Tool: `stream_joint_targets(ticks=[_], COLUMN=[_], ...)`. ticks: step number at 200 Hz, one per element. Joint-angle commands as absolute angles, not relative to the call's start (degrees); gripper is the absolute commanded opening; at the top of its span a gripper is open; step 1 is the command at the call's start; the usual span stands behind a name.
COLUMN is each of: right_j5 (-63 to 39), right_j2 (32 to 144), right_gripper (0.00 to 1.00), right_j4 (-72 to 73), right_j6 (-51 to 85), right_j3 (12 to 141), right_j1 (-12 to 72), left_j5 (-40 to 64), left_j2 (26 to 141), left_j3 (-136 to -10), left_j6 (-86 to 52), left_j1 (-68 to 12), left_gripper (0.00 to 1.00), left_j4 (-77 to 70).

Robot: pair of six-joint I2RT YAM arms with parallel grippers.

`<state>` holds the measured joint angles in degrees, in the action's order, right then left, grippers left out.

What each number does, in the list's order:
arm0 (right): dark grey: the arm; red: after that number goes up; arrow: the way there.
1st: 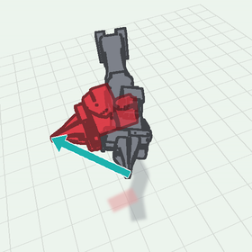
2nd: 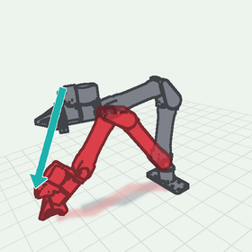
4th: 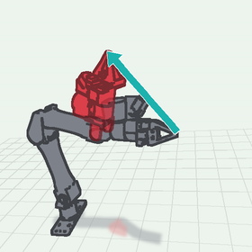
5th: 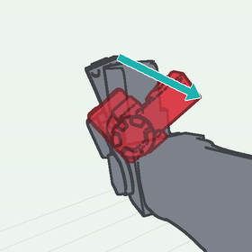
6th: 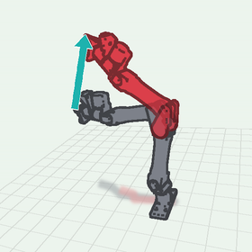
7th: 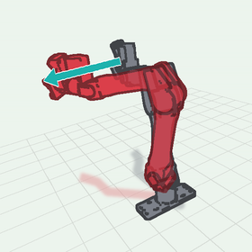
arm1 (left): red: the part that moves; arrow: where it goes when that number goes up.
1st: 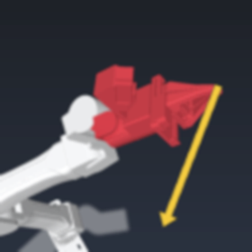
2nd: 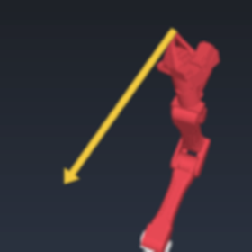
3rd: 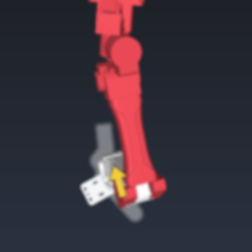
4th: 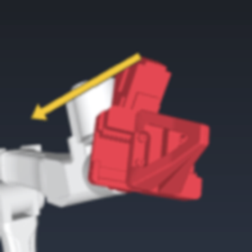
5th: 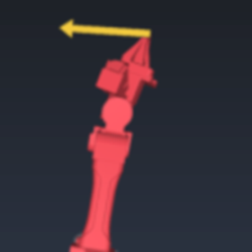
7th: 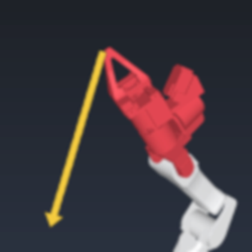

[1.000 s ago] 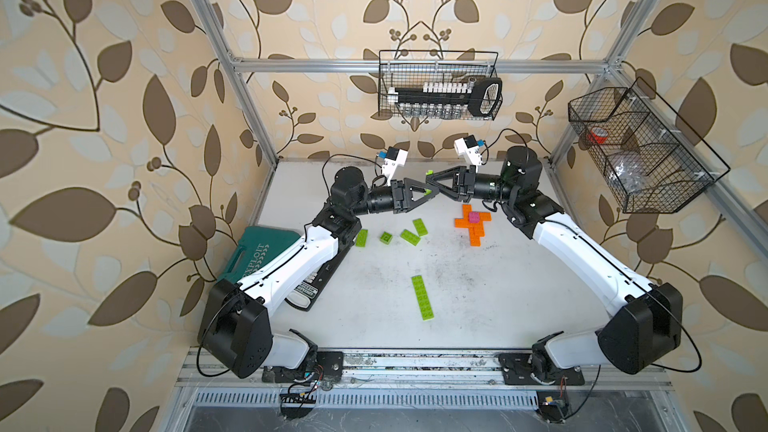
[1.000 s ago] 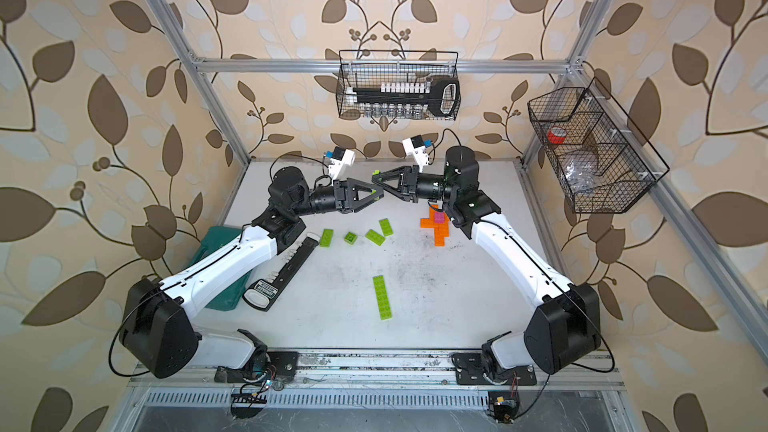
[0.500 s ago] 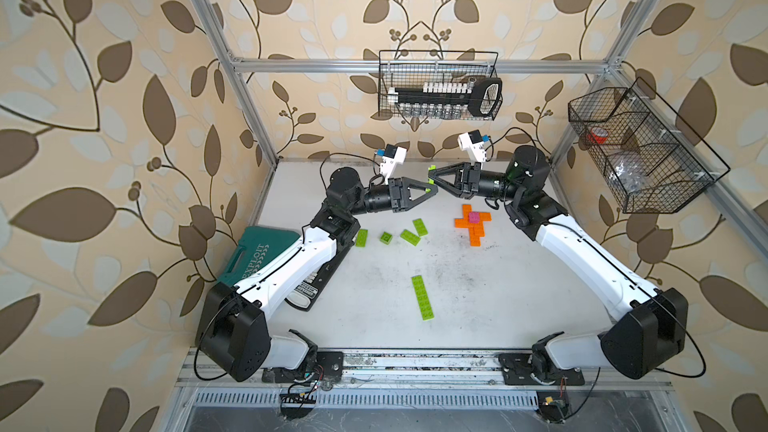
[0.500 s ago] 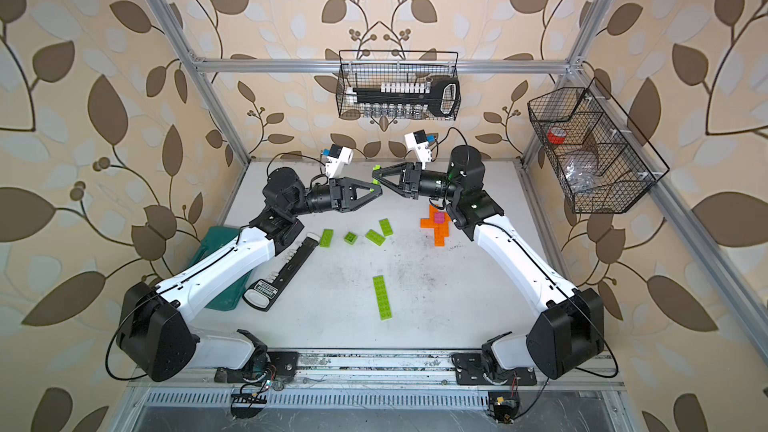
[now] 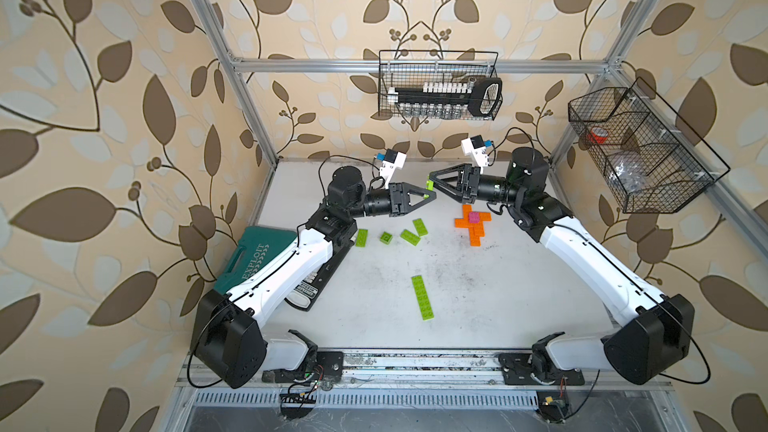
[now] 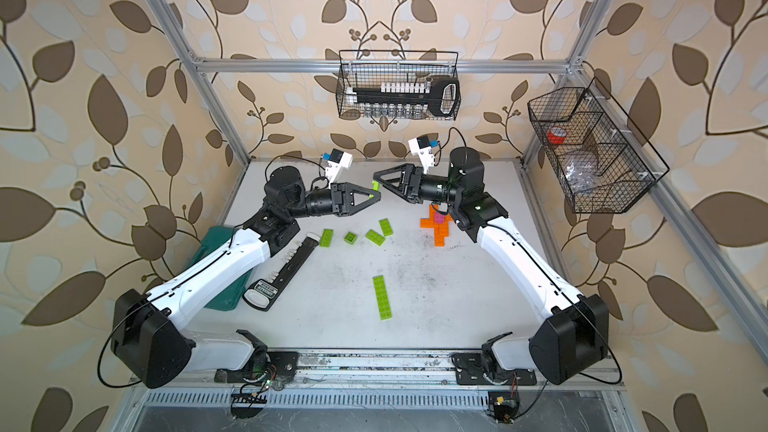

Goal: Assemble a small pinwheel with lego
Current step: Adjust the lego brick at the center of the board.

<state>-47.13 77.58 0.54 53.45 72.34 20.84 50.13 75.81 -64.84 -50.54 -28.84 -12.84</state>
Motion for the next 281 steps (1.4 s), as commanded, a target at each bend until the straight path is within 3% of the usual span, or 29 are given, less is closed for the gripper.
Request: stream_joint_targets(ticks=[1, 26, 50, 70, 113, 177, 281], right_j5=[-34.6, -25.8, -6.9, 6.1, 14.3, 23.4, 21.1], right_j2=[74.1, 72.9, 70.1, 66.8, 60.6, 53.4, 53.0], right_gripper=[0.99, 0.99, 0.99, 0.99, 0.99, 0.99, 0.94], right_j4=[-13.4, -19.8, -30.5, -35.3, -41.5, -48.5, -49.1], right_j6=[45.0, 44.6, 42.0, 40.7, 35.8, 39.1, 38.7], right_j3=[73.0, 70.4, 70.4, 69.3, 67.3, 64.9, 63.7], right_j1=[19.5, 16.5, 16.5, 16.2, 15.6, 13.2, 12.4], left_j5=[40.1, 22.8, 8.4, 1.6, -7.3, -7.5, -1.0], left_j2=[73.5, 75.7, 79.5, 85.8, 101.6, 118.1, 123.8], left_j3=[-70.6, -73.7, -74.4, -75.3, -83.7, -96.1, -97.0], left_j6=[-33.9, -27.6, -29.3, -33.7, -41.7, -45.6, -47.4], left_j1=[-30.6, -35.6, -42.2, -47.2, -56.2, -59.4, -59.4], left_gripper=[0.03, 0.0, 0.0, 0.0, 0.0, 0.0, 0.19], left_j4=[11.0, 28.2, 35.3, 37.7, 44.8, 51.8, 50.9])
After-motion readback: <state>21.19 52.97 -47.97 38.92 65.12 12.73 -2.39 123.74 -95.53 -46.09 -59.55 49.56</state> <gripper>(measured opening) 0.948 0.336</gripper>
